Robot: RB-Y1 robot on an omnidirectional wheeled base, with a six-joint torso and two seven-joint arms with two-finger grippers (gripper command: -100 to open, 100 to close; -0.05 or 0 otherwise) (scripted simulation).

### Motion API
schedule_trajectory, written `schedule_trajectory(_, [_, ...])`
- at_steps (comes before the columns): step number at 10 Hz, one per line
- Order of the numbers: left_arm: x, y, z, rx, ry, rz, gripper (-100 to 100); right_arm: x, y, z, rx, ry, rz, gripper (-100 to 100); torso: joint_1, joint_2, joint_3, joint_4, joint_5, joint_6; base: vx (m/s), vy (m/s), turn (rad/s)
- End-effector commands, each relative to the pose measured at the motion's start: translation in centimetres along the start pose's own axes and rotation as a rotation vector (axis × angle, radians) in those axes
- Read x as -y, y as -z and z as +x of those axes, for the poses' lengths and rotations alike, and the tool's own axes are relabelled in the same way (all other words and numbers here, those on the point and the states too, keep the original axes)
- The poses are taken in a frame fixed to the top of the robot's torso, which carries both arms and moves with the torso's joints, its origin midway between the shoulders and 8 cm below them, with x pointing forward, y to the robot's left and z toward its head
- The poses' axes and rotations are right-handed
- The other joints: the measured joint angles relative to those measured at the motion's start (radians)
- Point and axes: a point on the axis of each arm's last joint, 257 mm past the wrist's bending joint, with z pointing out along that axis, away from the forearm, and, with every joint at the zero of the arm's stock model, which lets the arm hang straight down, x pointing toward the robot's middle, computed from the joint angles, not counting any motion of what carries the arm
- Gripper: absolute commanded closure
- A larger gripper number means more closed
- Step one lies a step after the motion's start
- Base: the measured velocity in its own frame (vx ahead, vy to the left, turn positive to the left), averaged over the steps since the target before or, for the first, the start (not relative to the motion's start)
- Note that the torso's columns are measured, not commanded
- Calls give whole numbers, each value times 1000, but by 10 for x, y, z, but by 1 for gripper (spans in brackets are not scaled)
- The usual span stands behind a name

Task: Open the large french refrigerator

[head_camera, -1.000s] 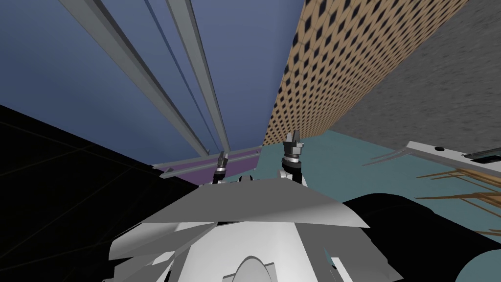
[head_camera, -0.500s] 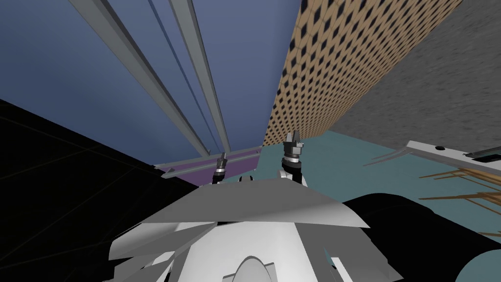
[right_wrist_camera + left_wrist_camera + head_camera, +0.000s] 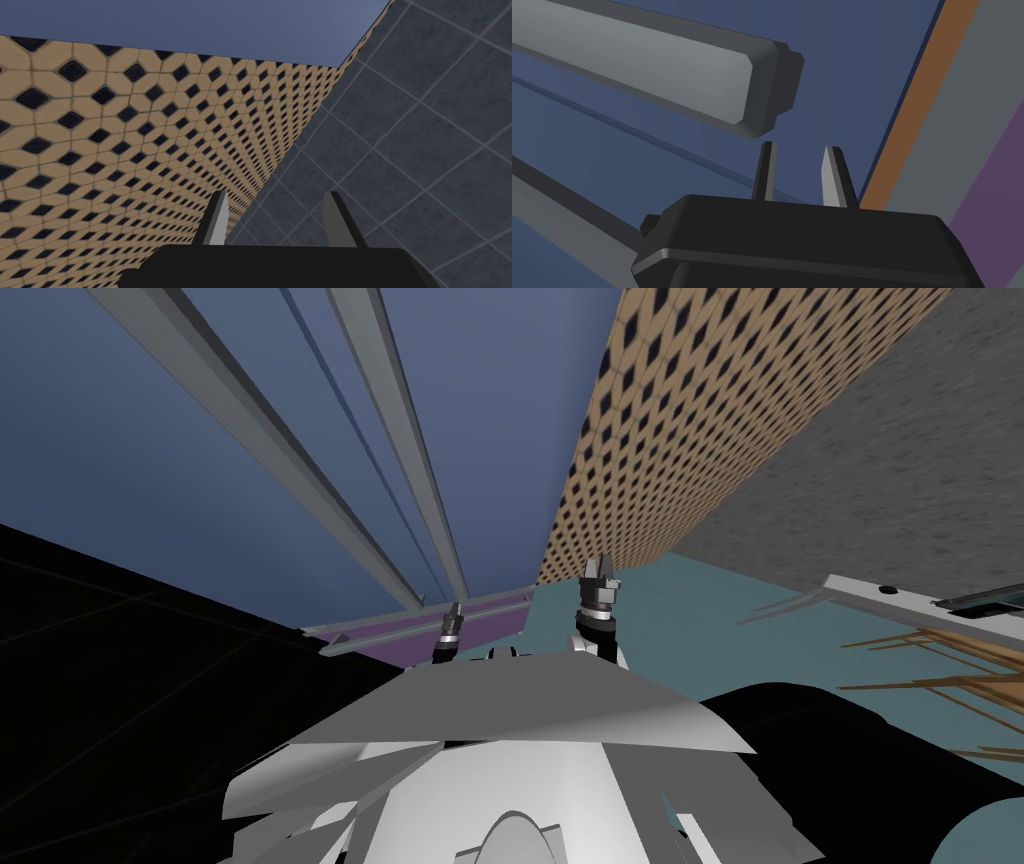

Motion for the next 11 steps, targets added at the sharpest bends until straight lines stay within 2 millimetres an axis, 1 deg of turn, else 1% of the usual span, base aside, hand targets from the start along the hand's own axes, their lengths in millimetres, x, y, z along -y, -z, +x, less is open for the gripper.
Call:
schedule_trajectory(1, [3,-16,-1,1,4,1,-100,0,0,0,0,0,0,0,0,5,3,6,-3,-1,-15,-11,24])
schedule_trajectory(3, [3,-16,-1,1,4,1,-100,0,0,0,0,0,0,0,0,5,2,10,-5,-1,-8,0,-2])
schedule_trajectory(5, [4,-22,-1,1,5,1,-100,0,0,0,0,0,0,0,2,0,-1,9,-4,-1,-1,3,-4])
schedule_trajectory(11, [5,-27,-1,1,6,1,-100,0,0,0,0,0,0,0,2,-5,-3,10,-5,1,-3,-3,3])
